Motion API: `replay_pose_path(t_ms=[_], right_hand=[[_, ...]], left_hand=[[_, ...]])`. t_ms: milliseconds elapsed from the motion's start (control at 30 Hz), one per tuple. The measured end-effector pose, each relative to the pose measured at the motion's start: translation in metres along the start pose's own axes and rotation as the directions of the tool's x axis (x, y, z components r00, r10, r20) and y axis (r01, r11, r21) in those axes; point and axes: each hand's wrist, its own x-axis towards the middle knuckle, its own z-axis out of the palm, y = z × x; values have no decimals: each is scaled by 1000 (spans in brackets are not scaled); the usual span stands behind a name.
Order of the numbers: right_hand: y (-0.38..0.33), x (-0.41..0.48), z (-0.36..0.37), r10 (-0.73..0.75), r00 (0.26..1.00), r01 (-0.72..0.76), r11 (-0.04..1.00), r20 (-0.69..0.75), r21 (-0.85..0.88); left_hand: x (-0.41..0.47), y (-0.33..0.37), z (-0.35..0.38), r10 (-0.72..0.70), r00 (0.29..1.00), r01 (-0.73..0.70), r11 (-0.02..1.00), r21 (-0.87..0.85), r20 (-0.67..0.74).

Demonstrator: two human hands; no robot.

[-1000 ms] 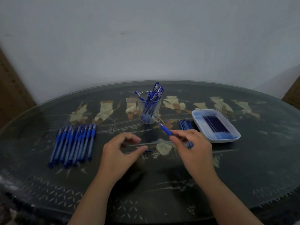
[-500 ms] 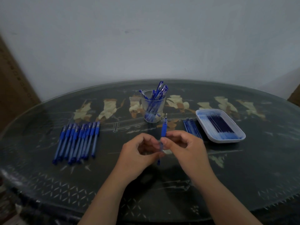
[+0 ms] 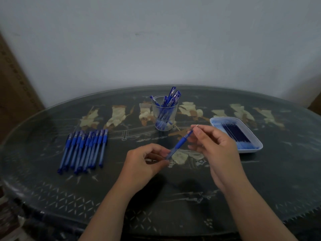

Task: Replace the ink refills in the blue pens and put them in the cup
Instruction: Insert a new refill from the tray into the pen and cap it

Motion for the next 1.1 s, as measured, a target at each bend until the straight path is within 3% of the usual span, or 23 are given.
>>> replay_pose_path(t_ms=[167, 400, 600, 800, 1100], right_hand=[[0, 0, 3, -41, 999, 40, 999, 20, 32], [-27, 16, 3, -92, 992, 105, 983, -90, 151], [-57, 51, -3, -207, 963, 227, 968, -170, 107], [-26, 87, -15, -39, 991, 19, 988, -130, -155], [39, 122, -26, 176, 977, -212, 859, -120, -466]], left_hand=[[0, -1, 1, 19, 1000, -19, 1000, 9, -15], [2, -7, -3, 34, 998, -29, 996, 86, -57], [4, -12, -9, -4, 989, 19, 995, 99, -148], [3, -18, -16, -50, 962, 73, 994, 76, -268], [6, -28, -13, -26, 910, 40, 999, 26, -415]])
